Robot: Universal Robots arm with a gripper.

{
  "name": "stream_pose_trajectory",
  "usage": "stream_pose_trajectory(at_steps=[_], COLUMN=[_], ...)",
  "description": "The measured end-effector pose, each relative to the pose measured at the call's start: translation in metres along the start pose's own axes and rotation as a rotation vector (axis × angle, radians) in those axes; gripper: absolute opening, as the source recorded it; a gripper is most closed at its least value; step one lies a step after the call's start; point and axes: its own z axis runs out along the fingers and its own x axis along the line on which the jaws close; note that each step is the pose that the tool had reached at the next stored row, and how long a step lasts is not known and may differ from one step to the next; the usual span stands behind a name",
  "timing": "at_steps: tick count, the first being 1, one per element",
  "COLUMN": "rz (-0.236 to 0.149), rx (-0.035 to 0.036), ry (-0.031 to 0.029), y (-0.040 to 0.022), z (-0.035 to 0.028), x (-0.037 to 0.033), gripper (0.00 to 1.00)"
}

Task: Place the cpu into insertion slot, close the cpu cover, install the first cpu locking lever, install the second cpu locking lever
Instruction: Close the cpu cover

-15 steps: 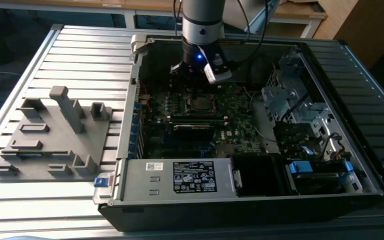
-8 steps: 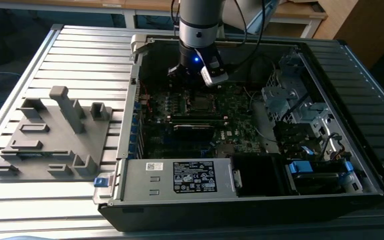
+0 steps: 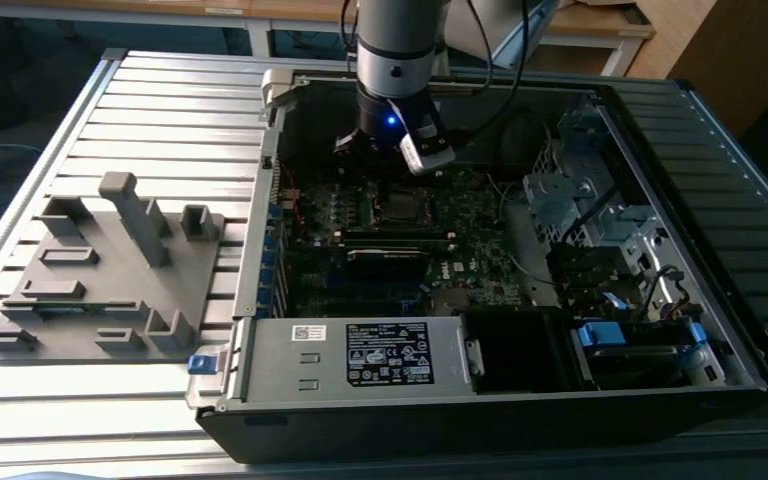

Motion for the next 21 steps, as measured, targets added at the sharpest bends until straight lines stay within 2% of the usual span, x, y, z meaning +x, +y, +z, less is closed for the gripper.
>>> stream_pose_trajectory(at_steps=[8, 12, 16, 21], rz=[0.000, 0.000, 0.000, 0.000], rx=[-0.0016, -0.0017, -0.0014, -0.0022], ry=[0.0001, 0.0003, 0.0003, -0.0001], y=[-0.0005, -0.0006, -0.0011, -0.0011], z=[0.0088, 0.0092, 0.0134, 0.0144], x=[0.0013, 0.0015, 0.0024, 0.0025], gripper=[0.10, 0.10, 0.10, 0.10])
